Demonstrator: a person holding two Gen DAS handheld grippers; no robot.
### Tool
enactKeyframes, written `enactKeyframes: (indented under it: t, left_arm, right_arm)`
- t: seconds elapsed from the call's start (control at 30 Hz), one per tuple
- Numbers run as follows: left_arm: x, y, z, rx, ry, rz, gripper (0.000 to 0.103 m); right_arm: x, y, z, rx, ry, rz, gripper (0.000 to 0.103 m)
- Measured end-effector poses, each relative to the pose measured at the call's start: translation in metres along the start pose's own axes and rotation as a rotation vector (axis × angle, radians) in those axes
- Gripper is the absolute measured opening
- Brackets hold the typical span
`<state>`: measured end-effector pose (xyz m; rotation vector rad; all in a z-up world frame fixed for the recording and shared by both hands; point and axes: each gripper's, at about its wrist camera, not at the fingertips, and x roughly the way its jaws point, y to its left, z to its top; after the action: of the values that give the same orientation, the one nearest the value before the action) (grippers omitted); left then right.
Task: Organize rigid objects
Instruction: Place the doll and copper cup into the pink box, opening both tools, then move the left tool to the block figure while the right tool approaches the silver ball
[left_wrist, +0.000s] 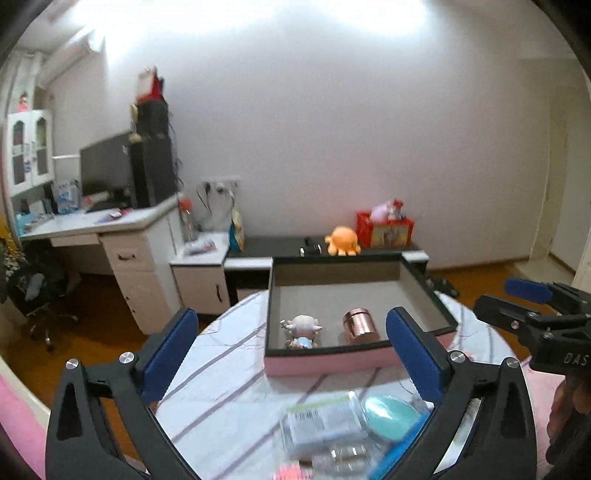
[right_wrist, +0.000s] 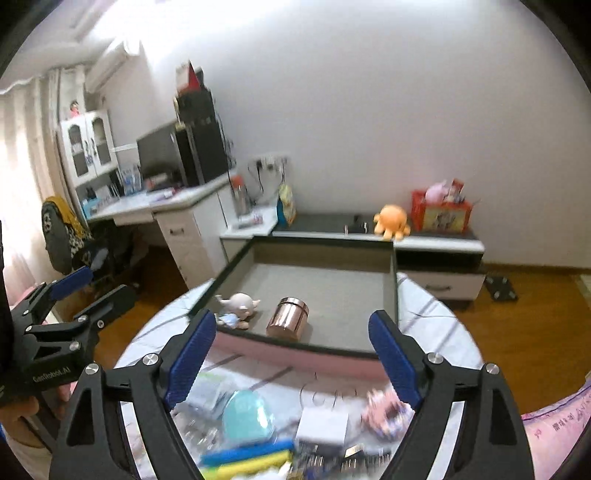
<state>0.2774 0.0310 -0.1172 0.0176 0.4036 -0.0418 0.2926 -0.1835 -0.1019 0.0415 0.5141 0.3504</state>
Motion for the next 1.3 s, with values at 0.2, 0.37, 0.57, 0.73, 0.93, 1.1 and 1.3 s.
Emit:
enactKeyframes:
  t: [0.2, 0.37, 0.57, 0.73, 0.93, 1.1, 1.3]
  left_arm:
    - [-0.074, -0.005, -0.021, -0.020, -0.097, 0.042, 0.103]
    - [-0.109, -0.015, -0.037, 0.011, -0.121, 0.041, 0.103]
    - [-0.139, -0.021, -0.050, 0.002, -0.161, 0.048, 0.103]
    - [-0.150, -0.028, -0.059, 0.039, -0.171, 0.053, 0.103]
    - [-0.152, -0.035, -0.067, 0.053, -0.144, 0.039, 0.103]
    - [-0.152, -0.036, -0.070, 0.063, -0.140, 0.041, 0.103]
    - [-0.140, -0.033, -0.078, 0.062, -0.095, 0.054, 0.103]
  right_arm:
    - [-0.075, 0.027, -0.029, -0.053, -0.143, -0.072, 0.087]
    - [-0.111, 0.040, -0.050, -0.085, -0.200, -0.137, 0.087]
    - [-0.143, 0.042, -0.076, -0.095, -0.238, -0.197, 0.088]
    - [-0.159, 0.037, -0.092, -0.087, -0.251, -0.242, 0.088]
    - [-0.164, 0.036, -0.098, -0.075, -0.245, -0.251, 0.088]
    - [-0.163, 0.033, -0.102, -0.072, -0.235, -0.262, 0.088]
    - [-0.153, 0.022, -0.112, -0.051, -0.194, -0.267, 0.088]
